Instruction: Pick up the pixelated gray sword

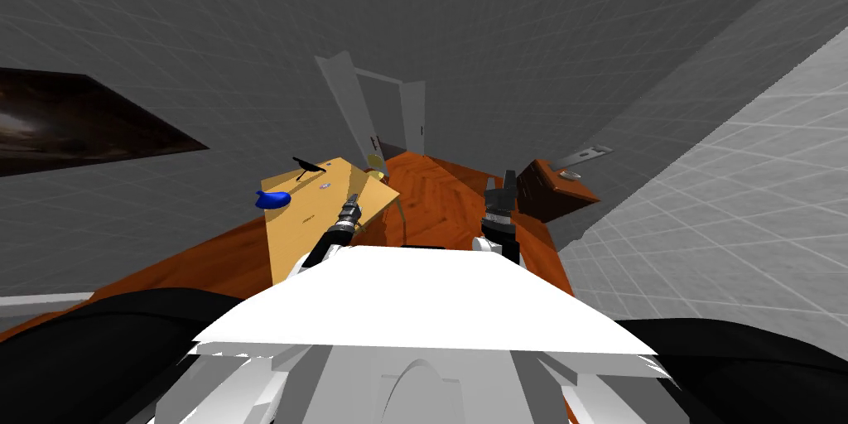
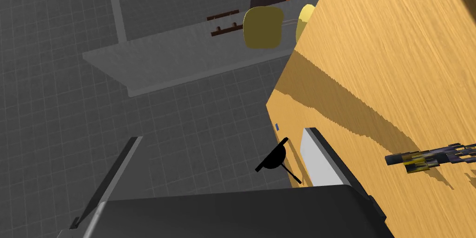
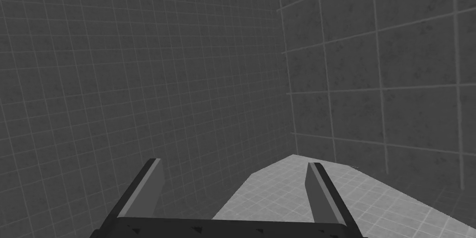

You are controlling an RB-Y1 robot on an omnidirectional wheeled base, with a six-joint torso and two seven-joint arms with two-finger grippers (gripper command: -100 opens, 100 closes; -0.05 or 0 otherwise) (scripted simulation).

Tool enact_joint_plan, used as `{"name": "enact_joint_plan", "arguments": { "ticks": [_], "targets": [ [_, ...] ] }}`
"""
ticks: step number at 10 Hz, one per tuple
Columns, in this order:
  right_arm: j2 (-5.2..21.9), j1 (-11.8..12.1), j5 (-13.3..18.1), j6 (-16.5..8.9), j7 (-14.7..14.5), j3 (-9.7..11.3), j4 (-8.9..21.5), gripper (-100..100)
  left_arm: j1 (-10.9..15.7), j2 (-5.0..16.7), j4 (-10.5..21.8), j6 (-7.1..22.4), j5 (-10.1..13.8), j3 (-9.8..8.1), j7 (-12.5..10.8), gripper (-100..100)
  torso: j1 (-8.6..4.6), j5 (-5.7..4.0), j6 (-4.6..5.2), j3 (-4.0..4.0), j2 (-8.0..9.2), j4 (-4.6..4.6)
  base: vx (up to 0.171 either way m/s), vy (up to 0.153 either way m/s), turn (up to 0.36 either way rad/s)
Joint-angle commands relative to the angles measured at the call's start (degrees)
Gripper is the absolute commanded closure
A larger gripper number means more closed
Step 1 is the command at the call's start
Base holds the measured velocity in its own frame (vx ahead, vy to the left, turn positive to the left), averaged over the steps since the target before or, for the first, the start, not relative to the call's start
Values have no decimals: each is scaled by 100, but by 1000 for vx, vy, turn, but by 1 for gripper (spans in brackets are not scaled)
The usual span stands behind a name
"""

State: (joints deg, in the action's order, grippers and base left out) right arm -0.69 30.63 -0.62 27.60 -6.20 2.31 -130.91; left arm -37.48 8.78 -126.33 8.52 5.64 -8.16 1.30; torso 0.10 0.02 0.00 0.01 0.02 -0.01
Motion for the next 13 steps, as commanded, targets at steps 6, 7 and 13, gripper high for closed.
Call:
{"name": "enact_joint_plan", "arguments": {
  "ticks": [6,7,13],
  "targets": [
    [0,1,0,0,0,-1,0,0,-241,96,253,1084,33,-162,404,-100,2,0,-3,0,0,0,-8,22,-134],
    [0,0,0,0,0,0,0,0,-241,96,253,1181,33,-162,404,-100,3,1,-1,1,1,0,-8,27,-92],
    [0,0,0,0,0,0,0,0,-444,138,465,2137,81,-301,763,-100,6,1,-2,2,3,-1,-11,32,-140]
  ]
}}
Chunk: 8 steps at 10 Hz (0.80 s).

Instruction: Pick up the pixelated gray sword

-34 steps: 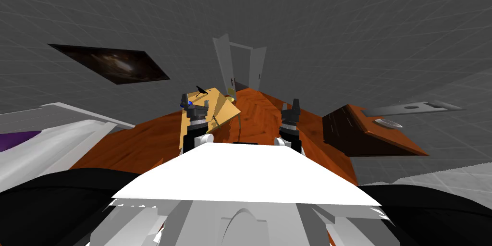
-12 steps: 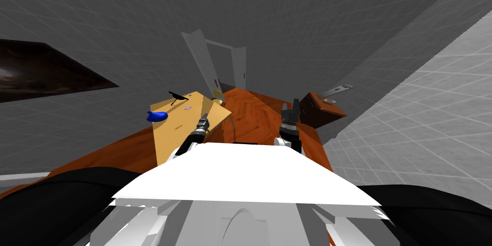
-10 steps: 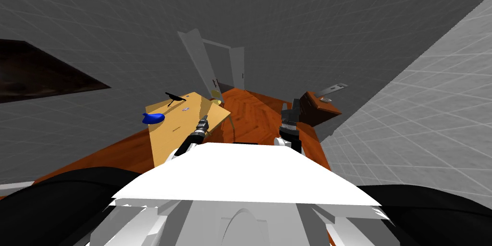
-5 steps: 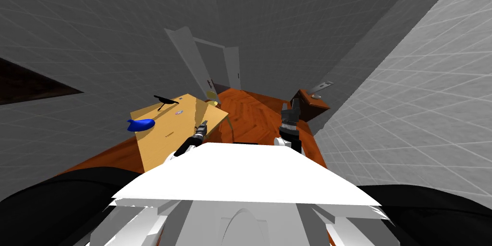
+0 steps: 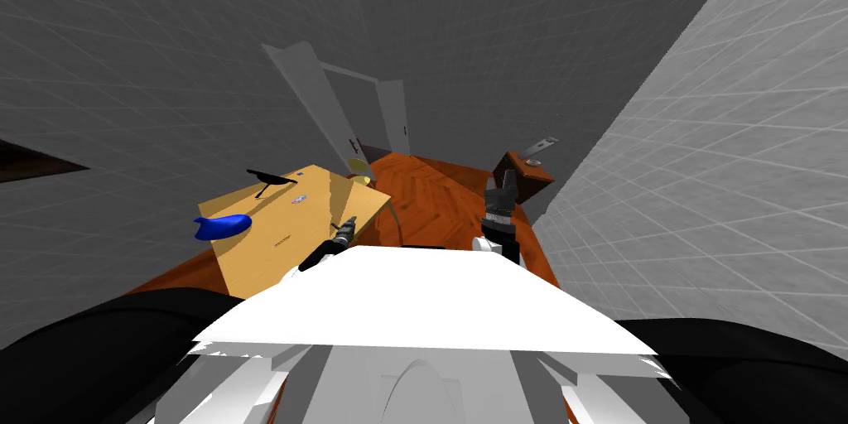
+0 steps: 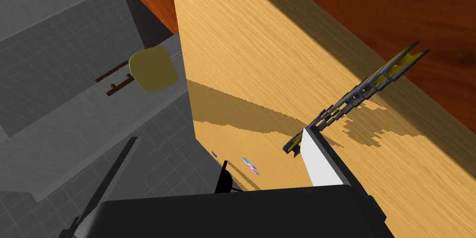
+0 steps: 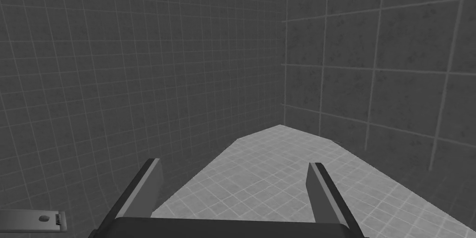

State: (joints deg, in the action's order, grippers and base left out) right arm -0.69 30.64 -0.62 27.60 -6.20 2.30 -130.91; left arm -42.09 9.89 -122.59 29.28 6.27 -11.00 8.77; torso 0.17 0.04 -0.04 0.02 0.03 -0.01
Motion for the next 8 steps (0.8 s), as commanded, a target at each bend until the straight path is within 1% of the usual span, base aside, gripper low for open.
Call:
{"name": "enact_joint_plan", "arguments": {
  "ticks": [1,2,3,4,5,6,7,8],
  "targets": [
    [0,0,0,0,0,0,0,0,-47,28,162,286,39,-64,139,-100,0,0,0,0,0,0,-11,44,-134],
    [0,0,0,0,0,0,0,0,-47,28,162,374,39,-64,139,-100,4,1,2,-1,-1,0,-11,40,-111],
    [0,0,0,0,0,0,0,0,-106,22,229,623,61,-112,262,-100,2,1,0,-1,-1,0,-11,39,-213],
    [0,-1,0,0,0,0,0,0,-106,22,229,681,61,-112,262,-100,3,0,3,-1,-1,0,-5,44,-95],
    [0,0,0,0,0,0,0,0,-160,6,294,927,85,-160,385,-100,3,1,-1,-2,-3,1,2,57,-198],
    [0,0,0,0,0,0,0,0,-160,6,294,981,85,-160,385,-100,8,2,2,-3,-5,1,-2,55,-92],
    [0,0,0,0,0,0,0,0,-207,-21,354,1144,111,-207,508,-100,7,2,-1,-3,-6,1,-2,54,-173],
    [0,0,0,0,0,0,0,0,-207,-21,354,1274,111,-207,508,-100,9,1,2,-3,-6,1,8,50,-88]
  ]
}}
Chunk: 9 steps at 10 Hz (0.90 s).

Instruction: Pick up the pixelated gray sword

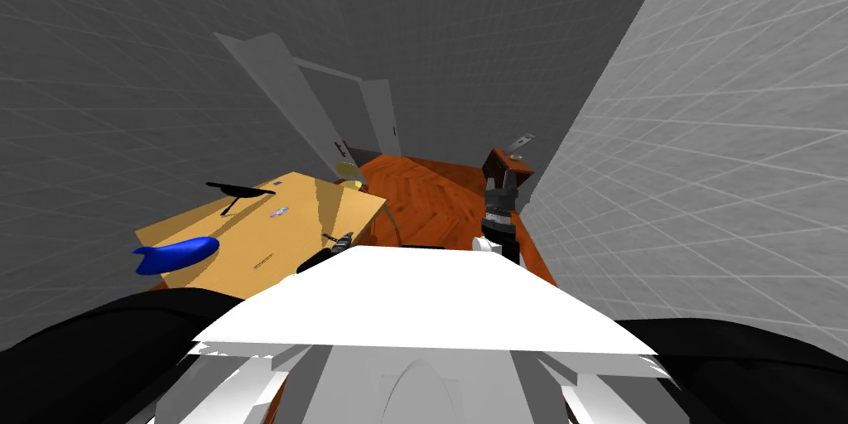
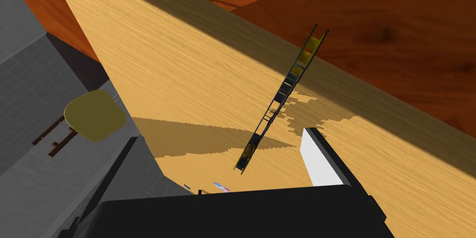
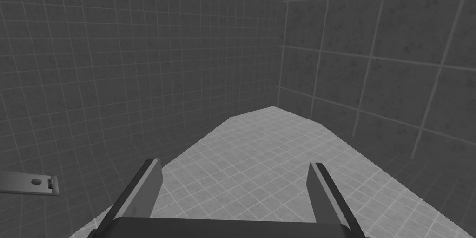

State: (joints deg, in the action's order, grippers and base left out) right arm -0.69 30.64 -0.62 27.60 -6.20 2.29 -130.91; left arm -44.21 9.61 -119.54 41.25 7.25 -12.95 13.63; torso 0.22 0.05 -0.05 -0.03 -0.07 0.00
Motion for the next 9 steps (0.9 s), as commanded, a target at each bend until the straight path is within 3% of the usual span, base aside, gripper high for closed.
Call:
{"name": "enact_joint_plan", "arguments": {
  "ticks": [1,9],
  "targets": [
    [0,0,0,0,0,0,0,0,-36,-28,107,286,40,-59,144,-100,0,0,0,0,0,0,16,56,-179],
    [0,0,0,0,0,0,0,0,-154,-237,309,1351,167,-239,618,-100,3,1,-1,-4,-6,1,12,71,-140]
  ]
}}
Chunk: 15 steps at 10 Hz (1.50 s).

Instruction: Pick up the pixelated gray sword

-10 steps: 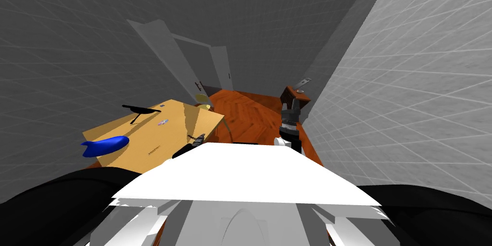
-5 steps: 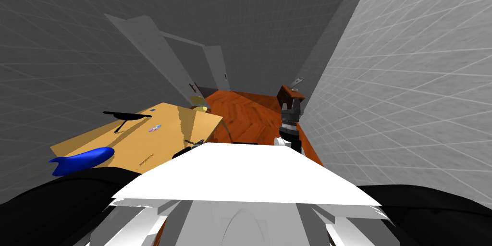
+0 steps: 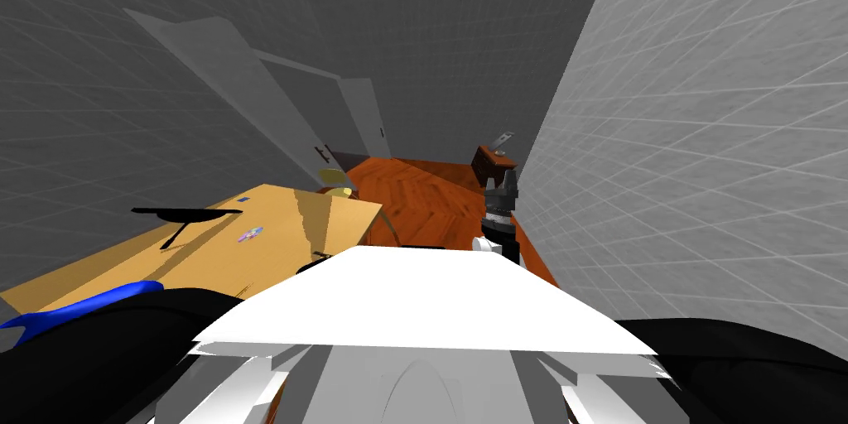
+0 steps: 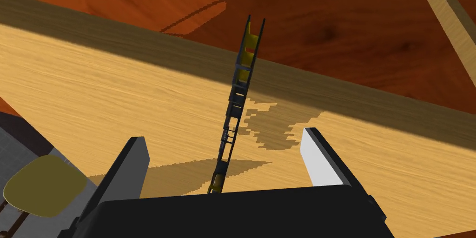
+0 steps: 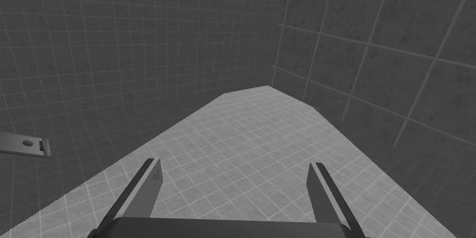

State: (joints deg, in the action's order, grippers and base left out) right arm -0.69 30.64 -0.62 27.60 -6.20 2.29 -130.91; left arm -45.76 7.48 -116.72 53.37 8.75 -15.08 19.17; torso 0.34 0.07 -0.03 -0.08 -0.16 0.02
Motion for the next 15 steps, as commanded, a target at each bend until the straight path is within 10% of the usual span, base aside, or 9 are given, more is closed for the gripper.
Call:
{"name": "enact_joint_plan", "arguments": {
  "ticks": [1,12,13,14,15],
  "targets": [
    [0,0,0,0,0,0,0,0,1,-24,27,173,18,-26,64,-100,0,0,0,0,0,0,20,76,-94],
    [1,1,0,0,0,-2,0,0,-59,-706,181,1726,336,-373,908,-100,33,9,-4,-5,-9,2,12,155,-180],
    [0,2,0,0,0,-1,0,0,-54,-714,186,1744,337,-376,919,0,1,3,-5,-4,-7,2,0,15,0],
    [-1,1,0,0,0,0,0,0,23,-694,371,1613,301,-346,884,-100,-22,-3,-5,-4,-7,2,-9,11,-10],
    [-1,1,0,0,0,0,0,0,75,-682,494,1527,278,-326,860,-100,-29,-4,-5,-3,-4,1,-18,6,-11]
  ]
}}
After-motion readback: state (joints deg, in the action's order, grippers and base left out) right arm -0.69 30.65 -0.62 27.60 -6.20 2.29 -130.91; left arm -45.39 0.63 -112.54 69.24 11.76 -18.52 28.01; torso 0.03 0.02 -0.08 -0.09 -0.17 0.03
